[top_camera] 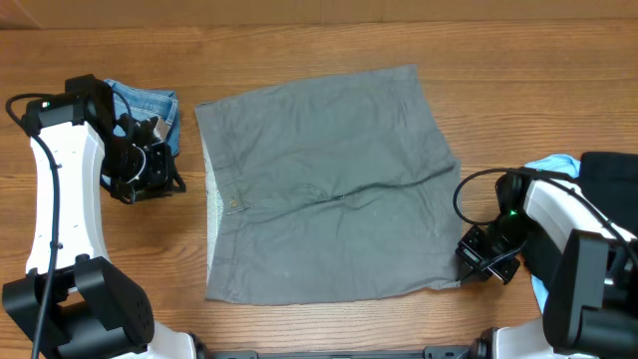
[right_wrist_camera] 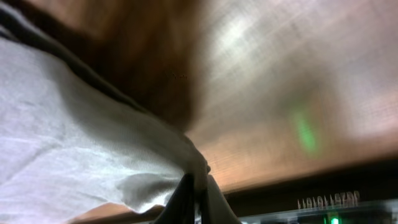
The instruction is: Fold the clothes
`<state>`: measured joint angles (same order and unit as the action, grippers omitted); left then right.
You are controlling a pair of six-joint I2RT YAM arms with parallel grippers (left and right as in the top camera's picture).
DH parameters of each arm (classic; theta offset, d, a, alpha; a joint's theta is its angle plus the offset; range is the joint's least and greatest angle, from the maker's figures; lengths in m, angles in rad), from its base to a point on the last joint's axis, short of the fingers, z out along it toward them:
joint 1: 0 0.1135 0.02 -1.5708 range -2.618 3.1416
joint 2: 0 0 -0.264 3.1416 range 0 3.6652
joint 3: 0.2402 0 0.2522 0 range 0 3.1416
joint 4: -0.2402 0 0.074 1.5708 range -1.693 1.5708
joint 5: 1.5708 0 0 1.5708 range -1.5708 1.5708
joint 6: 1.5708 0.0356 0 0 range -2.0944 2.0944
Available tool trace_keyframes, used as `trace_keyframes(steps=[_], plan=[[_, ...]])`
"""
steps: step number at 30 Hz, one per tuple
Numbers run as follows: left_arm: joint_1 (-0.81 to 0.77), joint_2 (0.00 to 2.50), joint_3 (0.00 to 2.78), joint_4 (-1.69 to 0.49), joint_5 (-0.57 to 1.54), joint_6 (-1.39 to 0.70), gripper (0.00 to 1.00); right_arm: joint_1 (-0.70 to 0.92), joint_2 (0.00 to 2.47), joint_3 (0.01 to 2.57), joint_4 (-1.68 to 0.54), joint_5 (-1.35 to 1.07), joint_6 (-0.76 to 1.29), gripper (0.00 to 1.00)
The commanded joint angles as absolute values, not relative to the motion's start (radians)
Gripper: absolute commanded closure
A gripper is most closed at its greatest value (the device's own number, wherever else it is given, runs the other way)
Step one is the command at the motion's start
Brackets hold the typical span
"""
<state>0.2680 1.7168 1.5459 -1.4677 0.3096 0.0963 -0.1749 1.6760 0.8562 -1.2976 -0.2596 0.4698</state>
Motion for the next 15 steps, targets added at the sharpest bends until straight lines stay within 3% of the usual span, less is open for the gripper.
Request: trace_keyframes(steps=[1,8,15], plan=[[0.264,1.707,1.54,-1.452,0.304,0.082,0.72,-0.179,1.64,0.877,-1.299,-0.282,0.532,0.96],[0.202,1.707,1.518,-1.435,0.234,0.034,0.68,-0.179,1.626,0.877,-1.27,-0.281,0.527,0.96],[0.223,1.686,1.394,-1.463,0.175,-0.099,0.74,-0.179,1.625,0.878,-1.245,-0.282,0.489,0.96]])
